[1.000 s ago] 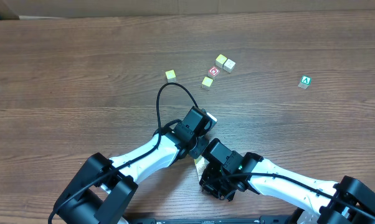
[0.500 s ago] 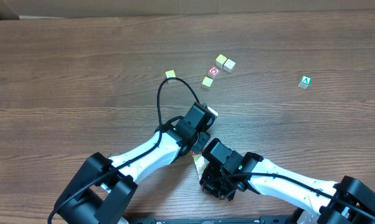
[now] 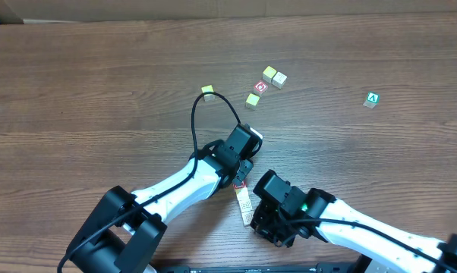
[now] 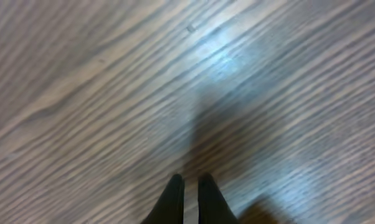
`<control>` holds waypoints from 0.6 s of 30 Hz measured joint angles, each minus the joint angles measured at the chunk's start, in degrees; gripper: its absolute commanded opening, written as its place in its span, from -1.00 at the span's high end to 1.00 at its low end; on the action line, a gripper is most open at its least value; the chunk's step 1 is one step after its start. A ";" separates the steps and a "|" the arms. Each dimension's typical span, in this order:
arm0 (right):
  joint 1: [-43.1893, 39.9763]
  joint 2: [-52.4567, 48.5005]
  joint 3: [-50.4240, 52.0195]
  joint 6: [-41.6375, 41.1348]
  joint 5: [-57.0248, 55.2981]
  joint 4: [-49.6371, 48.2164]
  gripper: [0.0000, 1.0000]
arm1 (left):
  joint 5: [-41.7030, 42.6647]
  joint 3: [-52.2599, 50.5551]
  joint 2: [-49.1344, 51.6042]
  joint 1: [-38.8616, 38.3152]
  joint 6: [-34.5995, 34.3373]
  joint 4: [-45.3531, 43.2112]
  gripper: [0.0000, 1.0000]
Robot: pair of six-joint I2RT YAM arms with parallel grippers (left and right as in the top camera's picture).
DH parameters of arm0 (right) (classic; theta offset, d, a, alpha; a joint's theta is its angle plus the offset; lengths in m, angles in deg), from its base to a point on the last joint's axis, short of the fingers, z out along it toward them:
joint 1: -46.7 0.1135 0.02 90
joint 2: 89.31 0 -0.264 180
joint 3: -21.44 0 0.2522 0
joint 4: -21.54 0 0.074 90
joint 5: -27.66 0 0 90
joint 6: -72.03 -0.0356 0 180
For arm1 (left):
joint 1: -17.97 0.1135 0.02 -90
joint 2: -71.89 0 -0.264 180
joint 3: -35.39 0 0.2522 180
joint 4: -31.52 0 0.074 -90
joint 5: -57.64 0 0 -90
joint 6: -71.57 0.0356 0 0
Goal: Flip 4 blocks
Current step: 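Open both grippers and pull them back away from the row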
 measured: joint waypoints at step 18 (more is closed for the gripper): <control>-0.09 12.07 -27.54 0.74 -37.20 46.97 0.39 | -4.70 30.95 0.04 16.70 -18.86 45.11 0.91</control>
